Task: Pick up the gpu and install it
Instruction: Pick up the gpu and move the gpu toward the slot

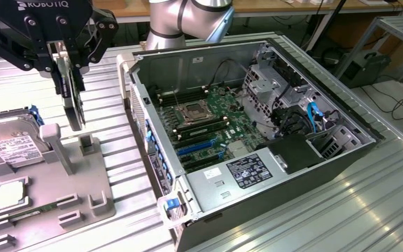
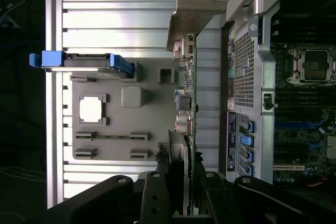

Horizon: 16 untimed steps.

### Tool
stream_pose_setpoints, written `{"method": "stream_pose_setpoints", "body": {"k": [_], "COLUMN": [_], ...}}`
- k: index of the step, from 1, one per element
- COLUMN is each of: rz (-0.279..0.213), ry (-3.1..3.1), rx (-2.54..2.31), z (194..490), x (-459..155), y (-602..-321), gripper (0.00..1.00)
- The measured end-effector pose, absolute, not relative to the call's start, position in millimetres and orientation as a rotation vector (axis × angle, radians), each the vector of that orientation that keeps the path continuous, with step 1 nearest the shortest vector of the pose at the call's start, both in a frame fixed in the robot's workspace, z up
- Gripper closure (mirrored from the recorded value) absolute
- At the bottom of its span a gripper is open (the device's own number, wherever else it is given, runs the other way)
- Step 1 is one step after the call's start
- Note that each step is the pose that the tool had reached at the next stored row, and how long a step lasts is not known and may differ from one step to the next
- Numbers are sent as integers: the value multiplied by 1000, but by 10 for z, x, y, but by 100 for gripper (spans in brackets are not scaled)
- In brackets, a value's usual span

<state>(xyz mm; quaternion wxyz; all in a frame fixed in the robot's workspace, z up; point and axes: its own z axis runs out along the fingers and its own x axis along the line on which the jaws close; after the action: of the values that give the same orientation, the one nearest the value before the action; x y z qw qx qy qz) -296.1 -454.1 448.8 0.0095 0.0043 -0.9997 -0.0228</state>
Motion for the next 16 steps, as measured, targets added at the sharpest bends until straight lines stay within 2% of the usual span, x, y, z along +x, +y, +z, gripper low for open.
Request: {"method": "stream_pose_setpoints", "body": {"k": [16], "rz": [-71], "ry": [-3122], "rx": [14], "z": [4486], "x": [-2926], "y": [-4543], "gripper": [73]}}
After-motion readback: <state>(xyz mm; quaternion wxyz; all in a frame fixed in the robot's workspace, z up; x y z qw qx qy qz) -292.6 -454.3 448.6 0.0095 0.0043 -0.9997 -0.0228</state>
